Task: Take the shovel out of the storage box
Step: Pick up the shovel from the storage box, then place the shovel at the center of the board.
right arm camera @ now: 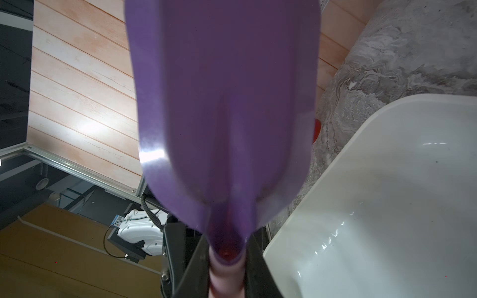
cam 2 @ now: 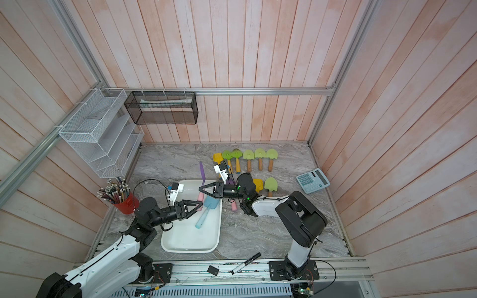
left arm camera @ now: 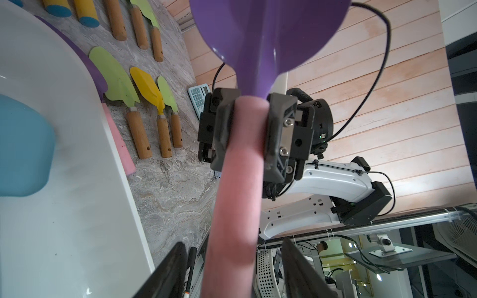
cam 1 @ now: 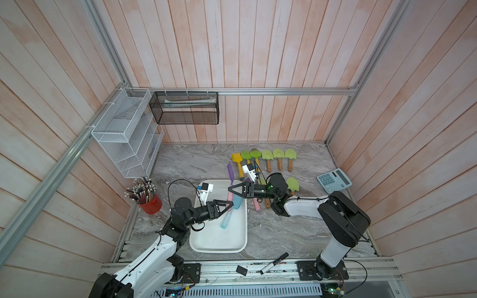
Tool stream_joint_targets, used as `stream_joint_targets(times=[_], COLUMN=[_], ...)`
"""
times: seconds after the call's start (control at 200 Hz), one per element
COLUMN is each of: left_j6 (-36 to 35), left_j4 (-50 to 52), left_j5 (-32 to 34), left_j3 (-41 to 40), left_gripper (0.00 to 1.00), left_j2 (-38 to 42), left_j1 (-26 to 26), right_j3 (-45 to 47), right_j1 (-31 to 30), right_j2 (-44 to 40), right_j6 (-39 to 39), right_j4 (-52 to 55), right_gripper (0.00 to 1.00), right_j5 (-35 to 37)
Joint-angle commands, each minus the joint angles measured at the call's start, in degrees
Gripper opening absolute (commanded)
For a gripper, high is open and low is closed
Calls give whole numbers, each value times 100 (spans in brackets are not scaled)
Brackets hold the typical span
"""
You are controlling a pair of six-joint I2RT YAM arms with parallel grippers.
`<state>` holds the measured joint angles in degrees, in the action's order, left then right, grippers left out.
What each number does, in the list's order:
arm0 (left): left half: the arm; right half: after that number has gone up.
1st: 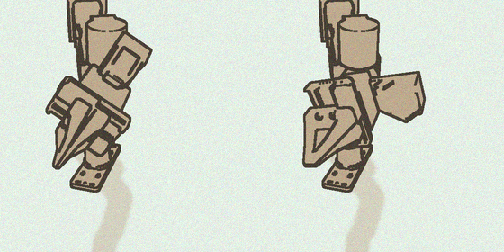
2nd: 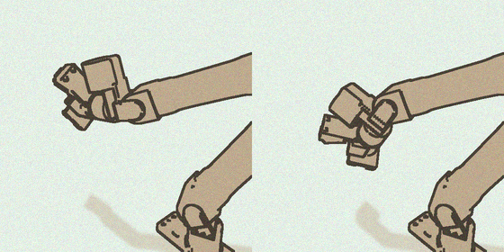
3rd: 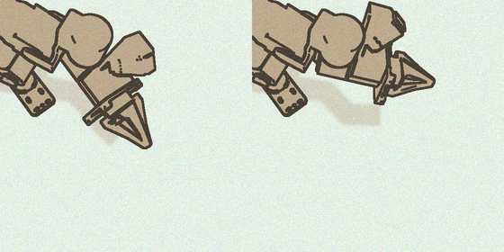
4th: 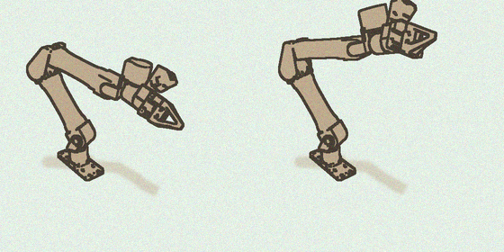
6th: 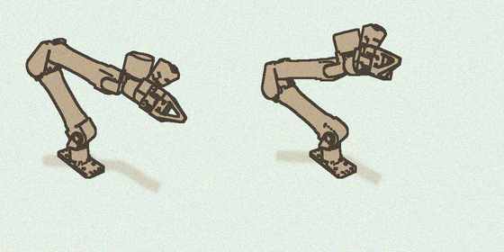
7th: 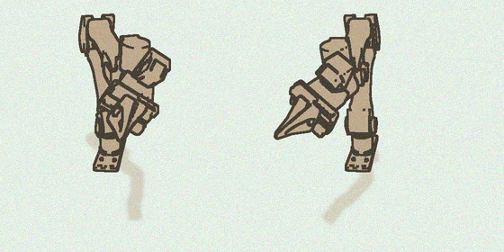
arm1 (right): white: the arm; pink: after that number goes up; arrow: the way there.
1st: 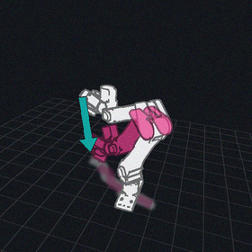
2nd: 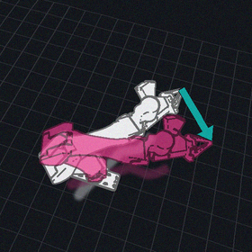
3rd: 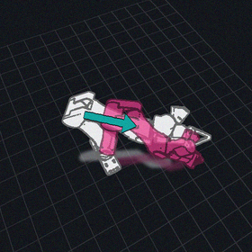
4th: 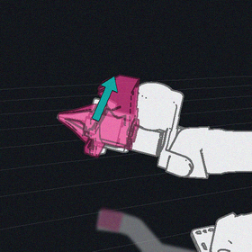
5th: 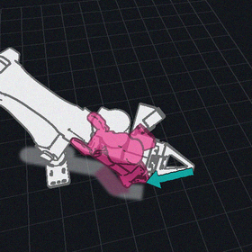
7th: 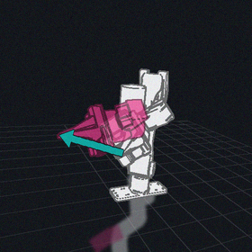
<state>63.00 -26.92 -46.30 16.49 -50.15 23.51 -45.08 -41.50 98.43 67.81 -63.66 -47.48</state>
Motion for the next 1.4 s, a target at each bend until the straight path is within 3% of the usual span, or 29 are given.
stream_joint_targets(times=[0.0,0.115,0.31,0.495,0.68,1.01,1.395], left_j6=[-421,-798,-1741,-2240,-2335,-2599,-2651], left_j4=[641,1233,2907,3802,3989,4432,4320], left_j5=[185,425,1519,2278,2623,3278,3571], left_j3=[255,454,1058,1398,1441,1518,1403], left_gripper=[61,60,60,60,60,60,60], left_j2=[127,129,-251,-643,-640,-645,-865], left_j1=[-21,-27,-30,4,70,315,554], right_j3=[132,283,412,272,298,889,1466], right_j1=[253,608,1418,2038,2399,2798,3311], right_j2=[-454,-952,-1816,-2415,-2700,-3394,-3352], right_j6=[-590,-1130,-2166,-3157,-3508,-3199,-3126], right_j4=[650,1590,3490,5769,7015,7811,7868], right_gripper=[5,5,6,6,6,6,6], right_j5=[163,265,653,2005,3277,4981,5144])
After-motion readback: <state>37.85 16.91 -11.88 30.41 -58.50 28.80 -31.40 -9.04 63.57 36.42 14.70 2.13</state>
